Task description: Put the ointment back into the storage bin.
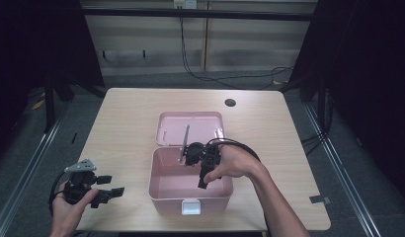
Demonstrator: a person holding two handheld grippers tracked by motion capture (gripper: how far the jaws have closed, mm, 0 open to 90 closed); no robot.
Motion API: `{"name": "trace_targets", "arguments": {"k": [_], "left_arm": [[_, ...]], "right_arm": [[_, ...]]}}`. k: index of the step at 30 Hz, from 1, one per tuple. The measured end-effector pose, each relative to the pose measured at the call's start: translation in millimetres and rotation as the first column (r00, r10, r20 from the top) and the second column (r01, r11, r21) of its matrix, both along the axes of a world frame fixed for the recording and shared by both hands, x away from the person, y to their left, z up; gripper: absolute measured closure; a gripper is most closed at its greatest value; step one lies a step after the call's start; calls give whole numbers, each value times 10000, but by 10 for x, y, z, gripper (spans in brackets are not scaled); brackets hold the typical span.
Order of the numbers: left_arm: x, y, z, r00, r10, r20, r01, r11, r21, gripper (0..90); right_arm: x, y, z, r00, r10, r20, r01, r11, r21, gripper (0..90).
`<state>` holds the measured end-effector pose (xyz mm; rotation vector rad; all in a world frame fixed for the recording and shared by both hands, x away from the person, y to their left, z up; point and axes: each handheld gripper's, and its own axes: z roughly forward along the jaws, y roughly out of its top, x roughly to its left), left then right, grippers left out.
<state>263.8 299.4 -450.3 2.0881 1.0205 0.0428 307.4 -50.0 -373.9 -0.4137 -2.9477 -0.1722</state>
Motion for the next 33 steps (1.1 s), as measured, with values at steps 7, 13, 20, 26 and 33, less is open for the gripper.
{"name": "trace_targets", "arguments": {"k": [7, 13, 20, 26, 33], "left_arm": [[-1, 0, 0, 10000, 7, 2, -7, 10000, 10, 232], [0, -3, -3, 10000, 49, -14, -49, 10000, -12, 232], [-1, -5, -4, 10000, 52, -3, -52, 10000, 13, 232], [-1, -4, -4, 10000, 56, -17, -56, 10000, 5, 232], [1, -3, -6, 10000, 57, -29, -57, 10000, 15, 232]], "right_arm": [[-12, -98, 81, 9992, -258, 301, 259, 9997, -30, 586], [-16, -201, 168, 9975, -558, 438, 552, 9984, 142, 579], [-25, -279, 281, 9955, -694, 650, 691, 9976, 62, 575], [-33, -354, 398, 9925, -919, 801, 907, 9957, 182, 575], [-21, -520, 525, 9870, -1318, 922, 1287, 9909, 388, 577]]}}
